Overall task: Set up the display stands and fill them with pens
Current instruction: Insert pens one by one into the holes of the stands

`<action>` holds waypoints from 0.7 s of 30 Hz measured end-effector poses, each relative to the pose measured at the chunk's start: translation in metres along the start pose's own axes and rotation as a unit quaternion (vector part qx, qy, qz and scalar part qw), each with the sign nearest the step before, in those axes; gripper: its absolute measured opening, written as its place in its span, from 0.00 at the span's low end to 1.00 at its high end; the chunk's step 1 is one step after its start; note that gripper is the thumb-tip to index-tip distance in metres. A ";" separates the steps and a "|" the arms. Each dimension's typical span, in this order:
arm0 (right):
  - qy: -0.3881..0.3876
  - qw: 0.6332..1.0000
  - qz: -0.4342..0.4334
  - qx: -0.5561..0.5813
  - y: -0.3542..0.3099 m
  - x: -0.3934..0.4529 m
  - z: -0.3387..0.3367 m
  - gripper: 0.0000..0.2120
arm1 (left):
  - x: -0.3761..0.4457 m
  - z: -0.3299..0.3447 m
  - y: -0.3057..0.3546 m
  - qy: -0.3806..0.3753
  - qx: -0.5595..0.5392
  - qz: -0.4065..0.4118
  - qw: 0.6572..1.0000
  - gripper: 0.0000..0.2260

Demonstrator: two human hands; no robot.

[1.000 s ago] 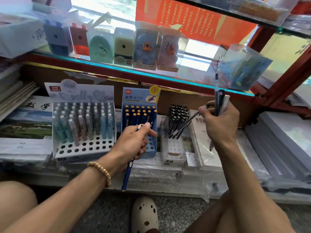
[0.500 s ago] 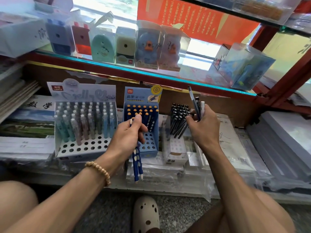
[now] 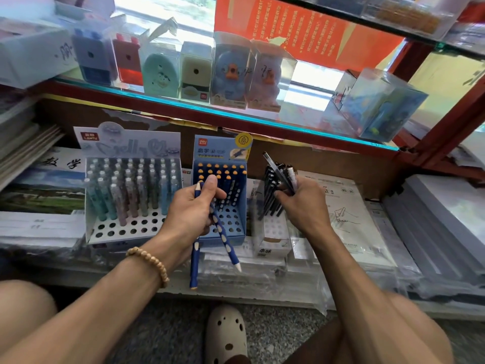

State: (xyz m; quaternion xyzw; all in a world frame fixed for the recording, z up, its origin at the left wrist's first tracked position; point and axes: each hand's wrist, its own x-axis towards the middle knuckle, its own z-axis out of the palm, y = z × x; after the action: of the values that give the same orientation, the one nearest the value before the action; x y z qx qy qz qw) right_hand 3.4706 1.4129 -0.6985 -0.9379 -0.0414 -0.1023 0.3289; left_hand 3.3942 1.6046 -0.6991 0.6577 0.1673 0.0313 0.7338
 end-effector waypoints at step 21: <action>-0.328 0.920 -0.068 0.205 -0.063 -0.032 -0.005 0.03 | -0.009 -0.007 0.016 0.027 -0.051 0.033 0.998 0.13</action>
State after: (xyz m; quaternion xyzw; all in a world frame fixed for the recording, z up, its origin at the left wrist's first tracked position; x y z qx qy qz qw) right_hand 3.4297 1.4584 -0.6634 -0.8258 -0.2311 0.2000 0.4739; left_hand 3.3865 1.6109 -0.6827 0.6233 0.1633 0.0823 0.7603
